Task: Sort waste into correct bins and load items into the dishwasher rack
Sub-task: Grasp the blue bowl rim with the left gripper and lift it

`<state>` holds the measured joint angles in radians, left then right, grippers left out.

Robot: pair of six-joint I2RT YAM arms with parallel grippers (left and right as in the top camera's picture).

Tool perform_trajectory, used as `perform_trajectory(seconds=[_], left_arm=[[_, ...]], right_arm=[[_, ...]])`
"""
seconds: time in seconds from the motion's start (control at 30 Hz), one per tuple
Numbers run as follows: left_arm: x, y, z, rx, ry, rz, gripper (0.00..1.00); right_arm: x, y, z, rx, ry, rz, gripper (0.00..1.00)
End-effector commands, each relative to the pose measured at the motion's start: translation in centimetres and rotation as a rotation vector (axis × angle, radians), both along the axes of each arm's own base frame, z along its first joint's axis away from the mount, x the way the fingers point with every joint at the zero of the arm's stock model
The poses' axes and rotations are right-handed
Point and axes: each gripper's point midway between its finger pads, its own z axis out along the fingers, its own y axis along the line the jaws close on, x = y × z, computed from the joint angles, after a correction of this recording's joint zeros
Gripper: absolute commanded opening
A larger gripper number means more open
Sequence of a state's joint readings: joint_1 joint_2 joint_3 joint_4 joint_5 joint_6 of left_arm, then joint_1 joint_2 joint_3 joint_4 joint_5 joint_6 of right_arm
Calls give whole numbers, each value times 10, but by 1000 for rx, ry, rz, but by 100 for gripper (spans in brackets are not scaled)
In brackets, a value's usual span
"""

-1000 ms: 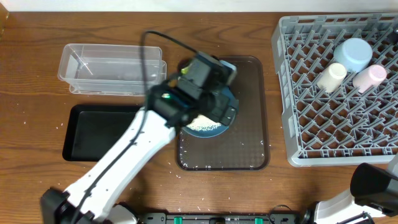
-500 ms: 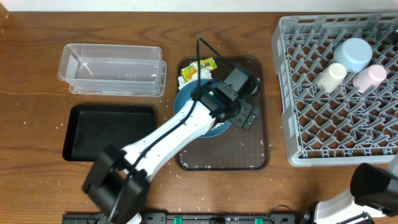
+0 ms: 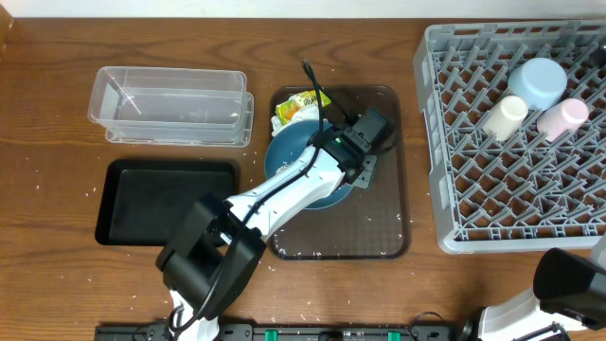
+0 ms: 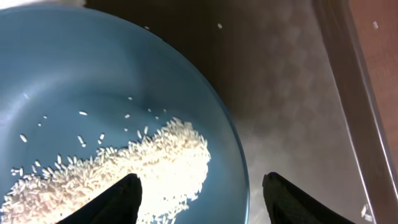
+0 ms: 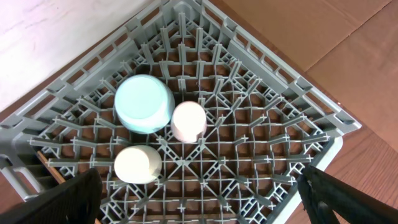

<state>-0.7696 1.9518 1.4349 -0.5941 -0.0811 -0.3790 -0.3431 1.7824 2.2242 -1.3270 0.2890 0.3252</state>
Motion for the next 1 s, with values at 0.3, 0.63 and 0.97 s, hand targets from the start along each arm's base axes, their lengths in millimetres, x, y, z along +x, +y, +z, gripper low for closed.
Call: perform_trajectory(seconds=[0.3,0.63,0.97], left_arm=[[-4,-21,-27,15,-11,11,61],[-4,-21,-28,21,-13,14,44],[-7,-15,-36,47,-8,30,36]], right_arm=[[-1,-4,-1,-16,16,-6,99],[-1,-4,-1,-16,16,-6,99],[-1,-4,-1,-16,16,-6,99]])
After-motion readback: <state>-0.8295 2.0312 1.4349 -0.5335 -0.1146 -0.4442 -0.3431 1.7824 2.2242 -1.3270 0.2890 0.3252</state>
